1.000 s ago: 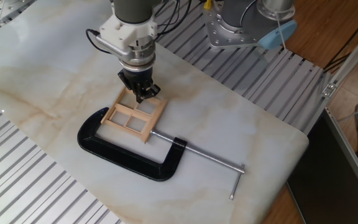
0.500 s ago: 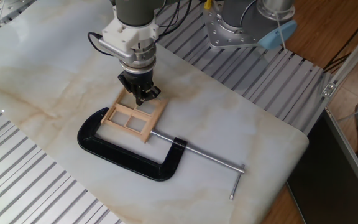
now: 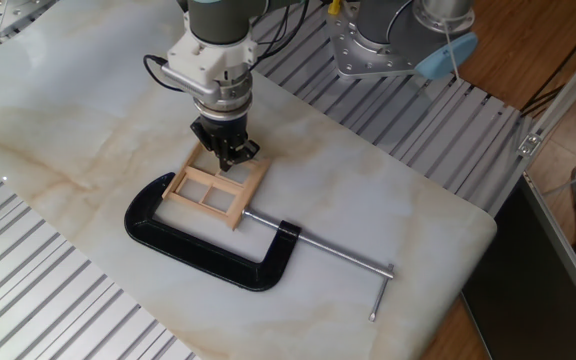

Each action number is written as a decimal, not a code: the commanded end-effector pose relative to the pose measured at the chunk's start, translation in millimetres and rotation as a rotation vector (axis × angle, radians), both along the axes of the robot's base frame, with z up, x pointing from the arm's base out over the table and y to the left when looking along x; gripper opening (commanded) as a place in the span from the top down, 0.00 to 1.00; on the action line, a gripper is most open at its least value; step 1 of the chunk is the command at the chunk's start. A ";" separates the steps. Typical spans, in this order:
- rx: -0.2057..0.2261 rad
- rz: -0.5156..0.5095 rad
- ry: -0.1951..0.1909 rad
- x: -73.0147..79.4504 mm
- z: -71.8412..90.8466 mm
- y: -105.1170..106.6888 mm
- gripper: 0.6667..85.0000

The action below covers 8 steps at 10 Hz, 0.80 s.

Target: Close a sliding window

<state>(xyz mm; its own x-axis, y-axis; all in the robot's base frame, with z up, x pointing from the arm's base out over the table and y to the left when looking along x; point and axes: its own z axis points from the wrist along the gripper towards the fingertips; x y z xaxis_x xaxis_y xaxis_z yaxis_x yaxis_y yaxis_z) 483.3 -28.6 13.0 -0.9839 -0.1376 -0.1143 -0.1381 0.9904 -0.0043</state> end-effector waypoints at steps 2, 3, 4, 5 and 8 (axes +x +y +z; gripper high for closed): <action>0.012 0.011 -0.009 1.4 -1.3 1.5 1.00; 0.010 0.016 -0.007 1.0 -1.4 1.1 1.00; 0.007 0.020 -0.007 1.0 -1.6 0.2 1.00; 0.006 0.023 -0.007 1.0 -1.8 0.1 1.00; 0.010 0.029 -0.009 0.9 -2.7 0.3 1.00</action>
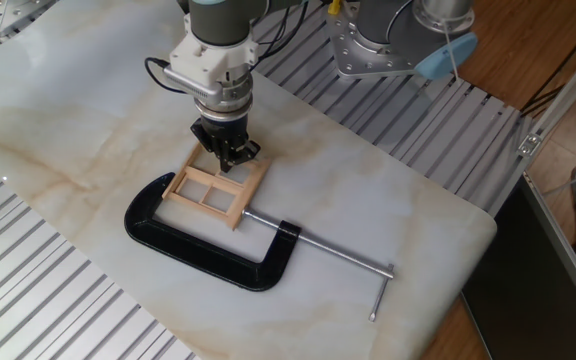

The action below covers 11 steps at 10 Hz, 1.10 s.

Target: Close a sliding window

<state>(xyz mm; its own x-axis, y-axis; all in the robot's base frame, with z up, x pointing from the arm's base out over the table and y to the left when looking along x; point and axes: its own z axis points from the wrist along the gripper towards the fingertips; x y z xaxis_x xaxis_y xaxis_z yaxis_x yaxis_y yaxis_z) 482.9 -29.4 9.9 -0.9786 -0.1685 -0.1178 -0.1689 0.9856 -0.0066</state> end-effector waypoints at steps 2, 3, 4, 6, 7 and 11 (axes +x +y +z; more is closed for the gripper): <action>0.015 -0.002 -0.005 1.1 0.0 1.8 1.00; 0.015 -0.002 -0.005 1.1 0.0 1.9 1.00; 0.017 -0.004 -0.005 1.1 -0.1 2.3 1.00; 0.017 0.004 -0.008 1.2 -0.6 1.9 1.00; 0.017 0.007 -0.008 1.1 -0.5 1.7 1.00; 0.000 0.033 -0.005 0.5 0.1 -5.0 1.00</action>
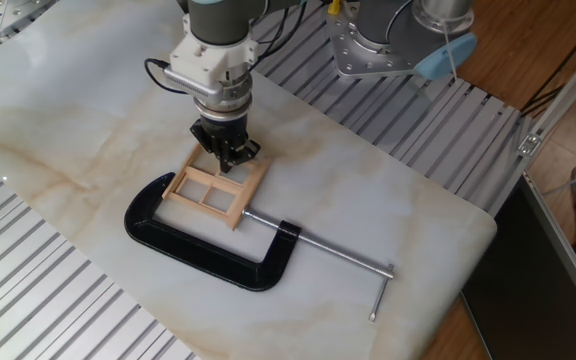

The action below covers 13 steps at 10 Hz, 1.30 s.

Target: Close a sliding window

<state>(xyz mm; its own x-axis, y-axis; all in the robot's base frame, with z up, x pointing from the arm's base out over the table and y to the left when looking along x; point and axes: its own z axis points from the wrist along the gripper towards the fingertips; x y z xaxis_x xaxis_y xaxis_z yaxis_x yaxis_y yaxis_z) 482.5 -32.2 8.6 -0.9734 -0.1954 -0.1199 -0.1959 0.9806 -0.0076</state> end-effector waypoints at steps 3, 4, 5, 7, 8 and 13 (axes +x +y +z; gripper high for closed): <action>-0.007 0.018 -0.003 1.1 1.4 -5.2 1.00; -0.009 0.022 -0.003 1.2 1.5 -6.6 1.00; -0.014 0.028 -0.004 1.5 1.3 -8.5 1.00; -0.025 0.038 -0.006 2.1 1.6 -12.3 1.00; -0.027 0.044 -0.007 2.5 1.6 -14.4 1.00; -0.038 0.079 -0.016 4.1 0.6 -25.2 1.00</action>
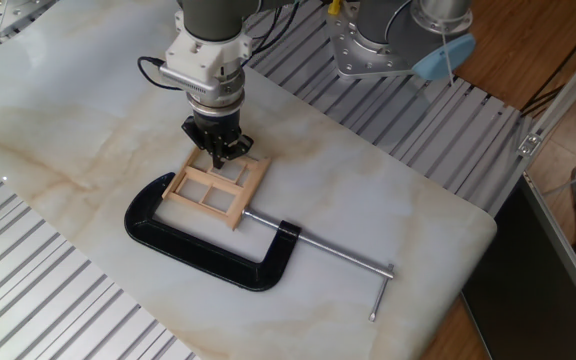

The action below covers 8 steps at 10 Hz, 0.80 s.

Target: Close a sliding window

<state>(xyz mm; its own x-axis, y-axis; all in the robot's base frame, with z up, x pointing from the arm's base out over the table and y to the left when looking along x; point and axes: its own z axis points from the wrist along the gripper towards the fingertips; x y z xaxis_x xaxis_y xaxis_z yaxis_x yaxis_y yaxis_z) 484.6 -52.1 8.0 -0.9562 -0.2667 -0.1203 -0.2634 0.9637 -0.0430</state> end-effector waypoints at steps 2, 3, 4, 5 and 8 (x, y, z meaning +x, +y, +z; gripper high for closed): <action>-0.014 0.020 -0.007 2.1 1.5 -9.5 1.00; -0.016 0.021 -0.007 2.2 1.4 -9.9 1.00; -0.016 0.023 -0.007 2.2 1.4 -10.0 1.00; -0.016 0.023 -0.007 2.2 1.4 -10.0 1.00; -0.013 0.032 -0.007 2.7 1.4 -12.0 1.00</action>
